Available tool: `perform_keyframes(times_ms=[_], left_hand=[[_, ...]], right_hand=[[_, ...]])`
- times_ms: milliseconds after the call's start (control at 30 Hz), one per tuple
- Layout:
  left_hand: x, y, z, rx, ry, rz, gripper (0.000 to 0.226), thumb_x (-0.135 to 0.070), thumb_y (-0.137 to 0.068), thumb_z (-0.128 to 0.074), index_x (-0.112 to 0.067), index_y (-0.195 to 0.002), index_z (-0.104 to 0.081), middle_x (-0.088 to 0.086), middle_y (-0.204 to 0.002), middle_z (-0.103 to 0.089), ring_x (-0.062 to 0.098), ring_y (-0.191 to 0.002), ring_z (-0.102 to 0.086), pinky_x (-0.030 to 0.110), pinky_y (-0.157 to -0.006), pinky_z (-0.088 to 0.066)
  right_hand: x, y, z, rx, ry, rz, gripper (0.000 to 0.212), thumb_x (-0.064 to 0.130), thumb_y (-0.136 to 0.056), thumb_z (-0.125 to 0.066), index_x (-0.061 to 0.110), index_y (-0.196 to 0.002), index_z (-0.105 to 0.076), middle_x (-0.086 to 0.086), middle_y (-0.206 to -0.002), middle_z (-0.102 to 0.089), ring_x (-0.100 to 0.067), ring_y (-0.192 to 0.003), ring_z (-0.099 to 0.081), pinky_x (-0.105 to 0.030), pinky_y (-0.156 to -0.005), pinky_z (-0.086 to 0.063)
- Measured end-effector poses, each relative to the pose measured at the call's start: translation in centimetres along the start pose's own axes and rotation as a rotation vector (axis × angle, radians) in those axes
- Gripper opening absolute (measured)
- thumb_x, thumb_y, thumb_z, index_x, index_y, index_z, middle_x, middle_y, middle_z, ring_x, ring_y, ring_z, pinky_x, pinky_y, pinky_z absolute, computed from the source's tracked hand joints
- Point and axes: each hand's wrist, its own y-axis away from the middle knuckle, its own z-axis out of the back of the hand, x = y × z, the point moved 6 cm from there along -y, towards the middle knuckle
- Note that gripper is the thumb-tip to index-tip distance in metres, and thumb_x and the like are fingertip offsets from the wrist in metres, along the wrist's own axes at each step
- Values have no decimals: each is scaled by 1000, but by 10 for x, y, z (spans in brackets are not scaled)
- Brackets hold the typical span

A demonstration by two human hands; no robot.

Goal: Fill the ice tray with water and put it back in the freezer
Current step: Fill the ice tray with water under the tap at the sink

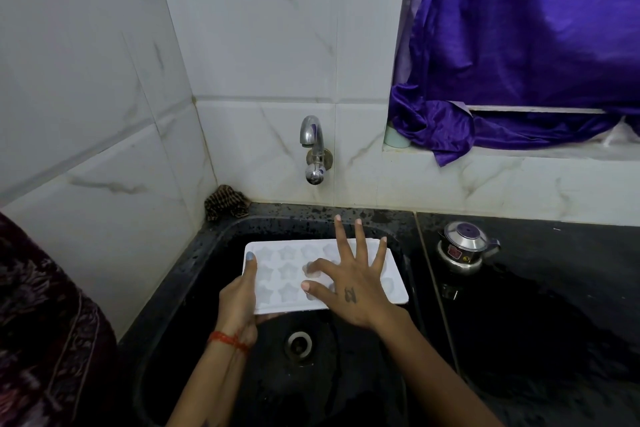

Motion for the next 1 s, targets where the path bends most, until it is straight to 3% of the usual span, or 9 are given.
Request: perform_keyframes(times_ms=[133, 300, 633, 867, 1000], left_hand=[[-1, 1, 0, -8, 4, -1, 36, -44, -89, -56, -11, -82, -67, 8, -80, -70, 23, -69, -68, 25, -41, -52], [0, 1, 0, 4, 9, 12, 36, -45, -89, -56, -11, -84, -67, 8, -80, -70, 23, -70, -68, 26, -41, -52], [0, 0, 0, 7, -2, 2, 37, -46, -88, -56, -11, -88, -67, 11, -88, -71, 26, -77, -68, 28, -43, -54], [4, -4, 0, 1, -13, 12, 40, -45, -88, -56, -7, -93, -67, 17, -99, -70, 31, -84, -68, 37, -65, -56], [6, -5, 0, -1, -14, 20, 42, -46, -88, -57, -7, -95, -67, 17, -100, -70, 32, -85, -68, 40, -69, -56]], right_hand=[[-2, 2, -1, 76, -184, -64, 36, 66, -85, -44, 47, -112, -59, 12, -144, 37, -21, -129, 48, -53, -95, 37], [-3, 2, 2, 100, -229, -89, 32, 64, -82, -51, 45, -104, -64, 15, -144, 32, -20, -129, 46, -55, -97, 35], [1, 3, 6, -42, 118, 17, 53, 76, -83, -24, 41, -105, -58, 2, -151, 34, -27, -131, 46, -58, -94, 37], [-3, 0, -1, 94, -159, -47, 41, 66, -85, -45, 42, -113, -62, 10, -145, 38, -20, -125, 52, -48, -90, 41], [-4, 0, -1, 128, -232, -71, 31, 59, -84, -52, 43, -107, -65, 9, -152, 29, -22, -130, 47, -53, -95, 36]])
